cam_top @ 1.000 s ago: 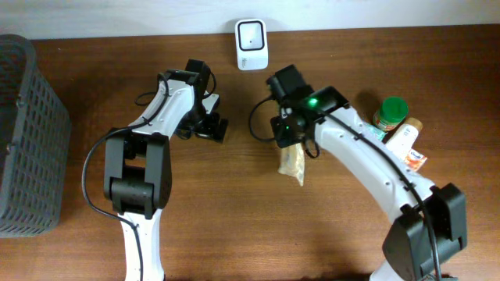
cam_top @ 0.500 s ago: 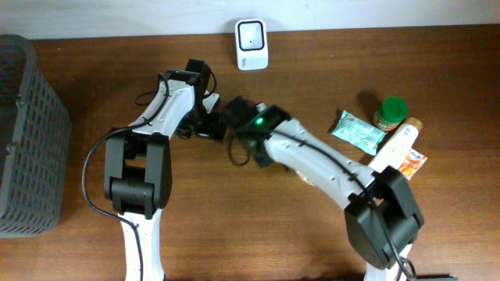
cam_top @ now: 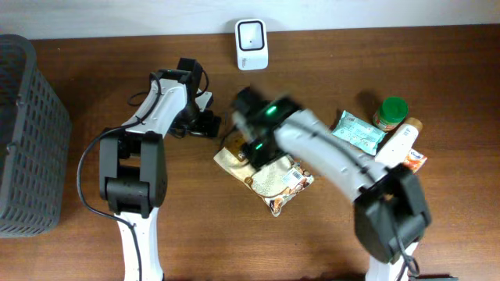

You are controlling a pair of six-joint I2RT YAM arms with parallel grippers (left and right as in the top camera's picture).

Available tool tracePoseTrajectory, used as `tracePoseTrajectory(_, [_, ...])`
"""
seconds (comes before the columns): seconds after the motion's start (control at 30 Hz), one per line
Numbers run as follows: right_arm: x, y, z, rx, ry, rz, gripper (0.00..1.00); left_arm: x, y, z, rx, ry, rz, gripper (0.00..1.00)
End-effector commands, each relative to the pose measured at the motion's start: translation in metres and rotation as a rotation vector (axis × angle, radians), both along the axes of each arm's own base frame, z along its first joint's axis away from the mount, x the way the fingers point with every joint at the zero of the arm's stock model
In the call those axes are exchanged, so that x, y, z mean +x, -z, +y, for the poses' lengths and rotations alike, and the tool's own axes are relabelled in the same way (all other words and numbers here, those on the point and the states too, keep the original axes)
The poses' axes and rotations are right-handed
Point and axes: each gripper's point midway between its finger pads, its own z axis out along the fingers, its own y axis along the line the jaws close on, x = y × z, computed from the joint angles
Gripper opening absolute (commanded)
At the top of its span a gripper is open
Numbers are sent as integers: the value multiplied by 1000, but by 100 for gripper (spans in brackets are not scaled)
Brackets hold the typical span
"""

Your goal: Scan the item barcode

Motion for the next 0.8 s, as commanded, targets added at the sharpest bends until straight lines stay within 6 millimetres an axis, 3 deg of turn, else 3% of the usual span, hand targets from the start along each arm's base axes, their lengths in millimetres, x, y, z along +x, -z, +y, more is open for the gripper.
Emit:
tracePoseTrajectory(0.0, [21,-22,-40,155,82,50,56,-16,13,-26,-163,16,97,78])
tracePoseTrajectory(0.07, [25,-9,-62,180,97,98,65,-23,8,-39,-251,63,121,70])
tracePoseTrajectory(0.13, [24,8,-79,202,126,162,66,-31,3,-48,-316,105,143,54])
tracePoseTrajectory(0.27, [19,30,-89,304,160,263,64,-26,-10,-36,-322,109,141,17])
tracePoseTrajectory(0.33, [21,35,-92,307,166,273,64,-16,-30,-29,-326,91,115,8])
tracePoseTrajectory(0.47, [20,36,-88,308,147,270,64,-10,-55,-31,-328,105,64,4])
tracePoseTrajectory(0.57, [14,36,-75,303,111,277,61,-5,-52,-29,-293,116,37,4])
tracePoseTrajectory(0.67, [-3,33,-43,318,44,311,48,13,-48,-17,-247,63,-23,6])
tracePoseTrajectory(0.77, [-24,31,-11,315,-9,346,43,23,-48,-9,-240,45,-56,6])
